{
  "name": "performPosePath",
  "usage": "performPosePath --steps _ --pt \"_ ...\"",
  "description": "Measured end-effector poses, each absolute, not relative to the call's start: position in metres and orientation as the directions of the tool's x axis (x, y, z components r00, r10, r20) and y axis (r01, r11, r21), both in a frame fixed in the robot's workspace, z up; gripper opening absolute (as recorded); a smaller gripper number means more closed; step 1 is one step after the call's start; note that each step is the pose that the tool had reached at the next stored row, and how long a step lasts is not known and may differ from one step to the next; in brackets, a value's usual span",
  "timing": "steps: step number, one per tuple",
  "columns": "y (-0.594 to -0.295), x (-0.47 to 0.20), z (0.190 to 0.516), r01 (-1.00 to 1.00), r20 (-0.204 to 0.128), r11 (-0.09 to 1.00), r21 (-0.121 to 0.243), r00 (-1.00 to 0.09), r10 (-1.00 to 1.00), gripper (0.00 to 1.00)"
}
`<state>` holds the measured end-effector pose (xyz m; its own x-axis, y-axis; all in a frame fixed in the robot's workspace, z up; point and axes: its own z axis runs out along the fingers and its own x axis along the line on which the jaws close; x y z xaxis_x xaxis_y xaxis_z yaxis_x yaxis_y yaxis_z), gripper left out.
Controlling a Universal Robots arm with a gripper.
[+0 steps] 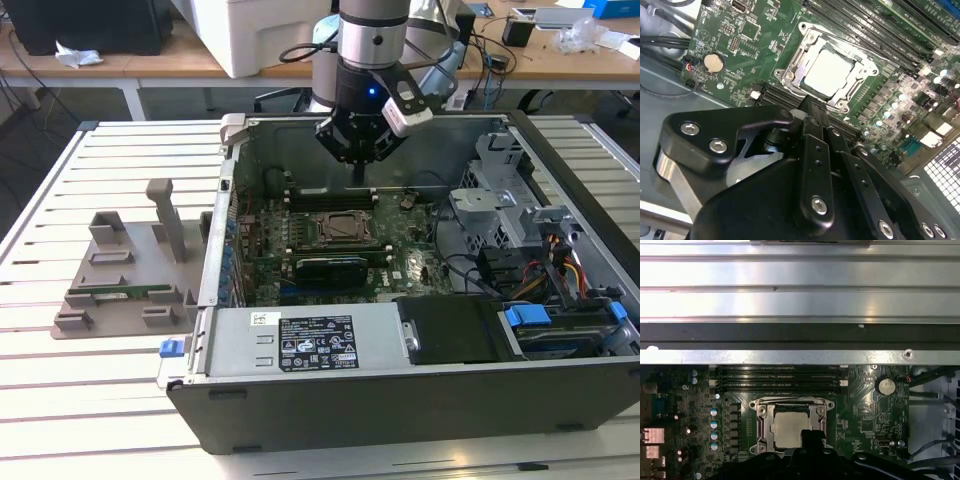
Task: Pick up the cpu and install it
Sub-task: 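Install the first cpu locking lever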
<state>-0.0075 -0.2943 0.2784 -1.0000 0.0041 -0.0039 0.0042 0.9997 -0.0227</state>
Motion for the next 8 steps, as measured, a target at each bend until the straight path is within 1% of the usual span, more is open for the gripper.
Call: performPosePath --steps 4,8 --pt "-0.297 -0.007 0.278 0.004 -0.004 1.0 -0.023 -1.0 0.004 0.11" --pt "-0.306 -0.008 0.278 0.004 -0.004 1.0 -0.022 -1.0 0.004 0.11"
